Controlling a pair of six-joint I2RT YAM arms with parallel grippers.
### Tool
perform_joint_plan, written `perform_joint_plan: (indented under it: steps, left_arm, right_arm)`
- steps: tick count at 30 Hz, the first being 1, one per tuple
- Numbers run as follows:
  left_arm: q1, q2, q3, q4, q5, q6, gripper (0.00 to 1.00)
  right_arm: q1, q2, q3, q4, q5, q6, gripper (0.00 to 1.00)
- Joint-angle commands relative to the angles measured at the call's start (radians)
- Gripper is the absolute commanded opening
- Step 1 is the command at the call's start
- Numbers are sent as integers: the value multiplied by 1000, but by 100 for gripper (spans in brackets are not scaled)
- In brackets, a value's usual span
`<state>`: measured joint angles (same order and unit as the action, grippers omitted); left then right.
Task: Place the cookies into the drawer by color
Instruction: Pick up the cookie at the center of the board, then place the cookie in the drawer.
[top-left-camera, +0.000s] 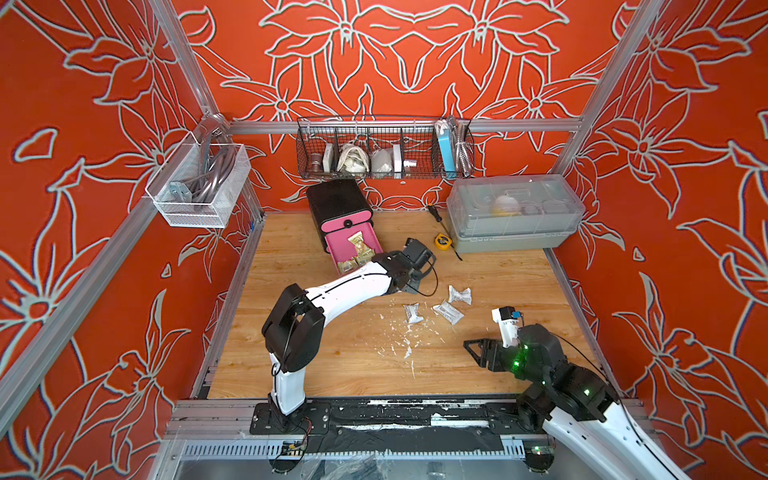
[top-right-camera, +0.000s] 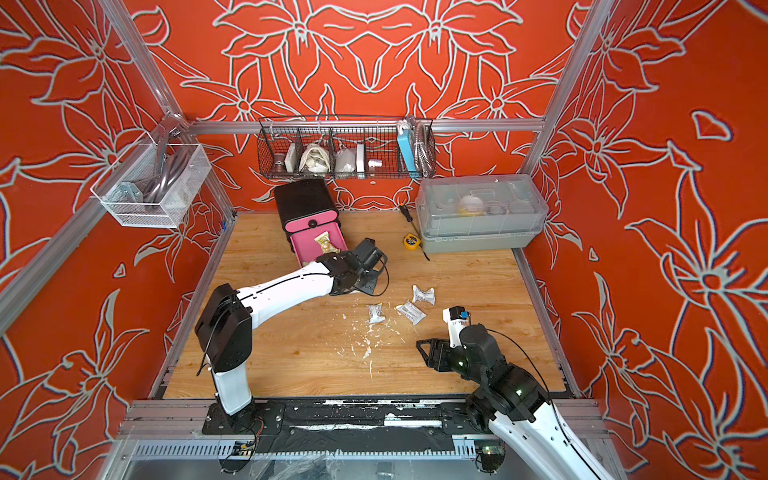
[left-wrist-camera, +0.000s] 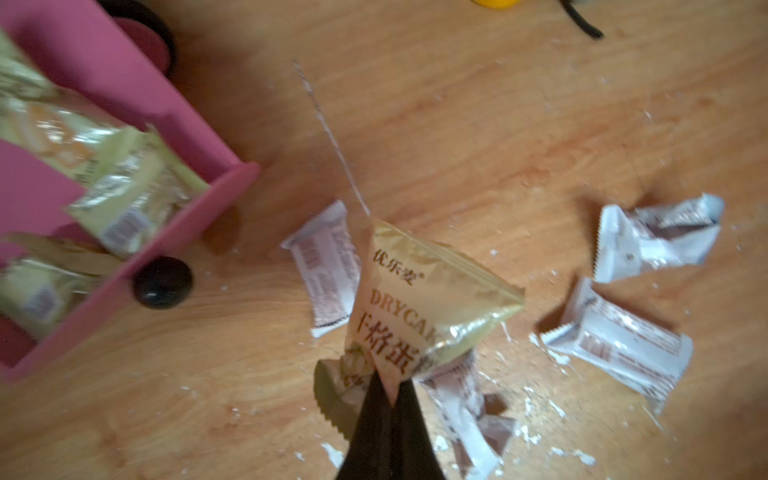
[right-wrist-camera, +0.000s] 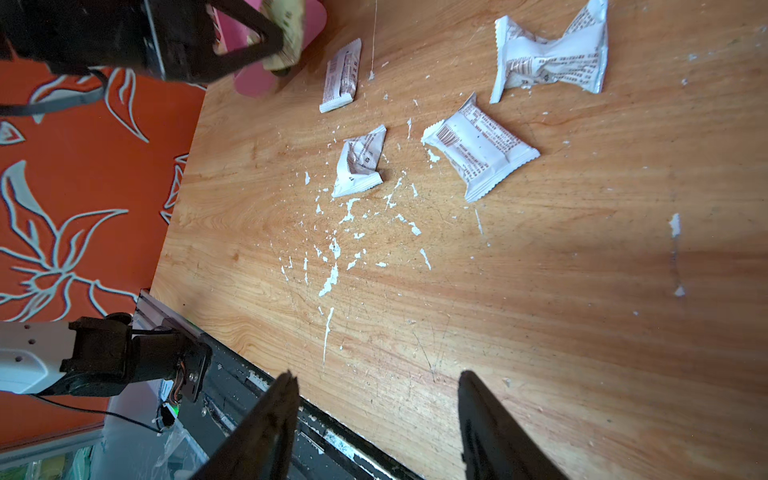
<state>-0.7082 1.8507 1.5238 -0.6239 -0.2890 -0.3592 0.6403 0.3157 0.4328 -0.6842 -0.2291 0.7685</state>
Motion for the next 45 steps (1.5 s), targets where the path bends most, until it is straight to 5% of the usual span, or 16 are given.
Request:
perform_joint_plan:
  steps: [1, 12, 25, 31, 37, 45]
  left_arm:
    - [81, -52, 16, -62, -41, -3, 0]
    - [332, -27, 63, -93, -31, -57, 0]
    - [421, 146, 189, -133, -41, -24, 0]
    - [432, 184, 205, -134, -75, -11, 17]
    - [429, 74, 163, -129, -68, -30, 32]
    - [339, -319, -45, -64, 36, -74, 32]
  right_arm:
    - [0, 7, -11, 29, -24, -26, 64]
    - [0, 2, -3, 0, -15, -49, 65]
    - [0, -9, 7, -26, -12, -53, 65]
    - [0, -4, 12, -33, -15, -49, 65]
    - [0, 28, 25, -13, -10, -66, 65]
    - [1, 209, 43, 229, -62, -30, 65]
